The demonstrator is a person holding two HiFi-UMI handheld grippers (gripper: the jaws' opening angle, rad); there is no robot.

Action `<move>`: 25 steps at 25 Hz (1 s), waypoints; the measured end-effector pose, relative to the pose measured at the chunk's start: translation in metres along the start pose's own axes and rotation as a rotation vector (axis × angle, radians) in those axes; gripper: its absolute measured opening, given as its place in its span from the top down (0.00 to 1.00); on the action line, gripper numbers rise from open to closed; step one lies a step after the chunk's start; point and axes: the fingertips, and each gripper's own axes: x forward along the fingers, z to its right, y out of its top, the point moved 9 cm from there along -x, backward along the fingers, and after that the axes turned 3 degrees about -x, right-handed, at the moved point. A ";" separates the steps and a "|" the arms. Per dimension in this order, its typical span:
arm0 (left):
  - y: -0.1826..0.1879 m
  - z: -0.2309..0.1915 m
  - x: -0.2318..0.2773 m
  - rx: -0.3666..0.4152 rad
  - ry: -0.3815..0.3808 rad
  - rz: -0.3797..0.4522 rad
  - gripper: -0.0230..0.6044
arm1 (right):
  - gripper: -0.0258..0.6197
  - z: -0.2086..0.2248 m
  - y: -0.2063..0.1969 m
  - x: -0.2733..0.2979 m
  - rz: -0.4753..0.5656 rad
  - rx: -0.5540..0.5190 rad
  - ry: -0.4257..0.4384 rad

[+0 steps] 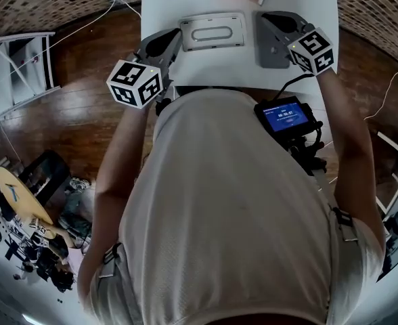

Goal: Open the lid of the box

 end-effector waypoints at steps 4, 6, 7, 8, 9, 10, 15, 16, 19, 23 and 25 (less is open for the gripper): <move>0.008 -0.004 0.000 0.023 -0.014 -0.007 0.96 | 0.96 -0.010 0.020 -0.005 0.059 -0.024 0.010; 0.009 -0.006 0.000 0.026 -0.019 -0.010 0.96 | 0.96 -0.013 0.024 -0.005 0.073 -0.028 0.014; 0.009 -0.007 0.000 0.028 -0.020 -0.012 0.96 | 0.96 -0.015 0.026 -0.005 0.077 -0.033 0.015; 0.010 -0.009 0.000 0.030 -0.022 -0.013 0.96 | 0.96 -0.016 0.027 -0.005 0.080 -0.039 0.017; 0.011 -0.011 0.000 0.032 -0.023 -0.013 0.96 | 0.96 -0.017 0.029 -0.004 0.085 -0.045 0.019; 0.011 -0.012 0.001 0.035 -0.023 -0.015 0.96 | 0.96 -0.017 0.031 -0.004 0.091 -0.051 0.022; 0.010 -0.015 0.008 0.041 -0.021 -0.032 0.96 | 0.96 -0.016 0.036 -0.003 0.106 -0.055 0.023; 0.009 -0.015 0.008 0.036 -0.021 -0.035 0.96 | 0.96 -0.017 0.037 -0.002 0.103 -0.055 0.024; 0.008 -0.014 0.005 0.030 -0.023 -0.040 0.96 | 0.96 -0.020 0.041 -0.001 0.103 -0.061 0.029; 0.004 -0.013 0.008 0.040 -0.018 -0.039 0.96 | 0.96 -0.021 0.036 -0.001 0.116 -0.072 0.032; 0.001 -0.012 0.010 0.047 -0.018 -0.038 0.96 | 0.96 -0.021 0.031 0.000 0.122 -0.073 0.032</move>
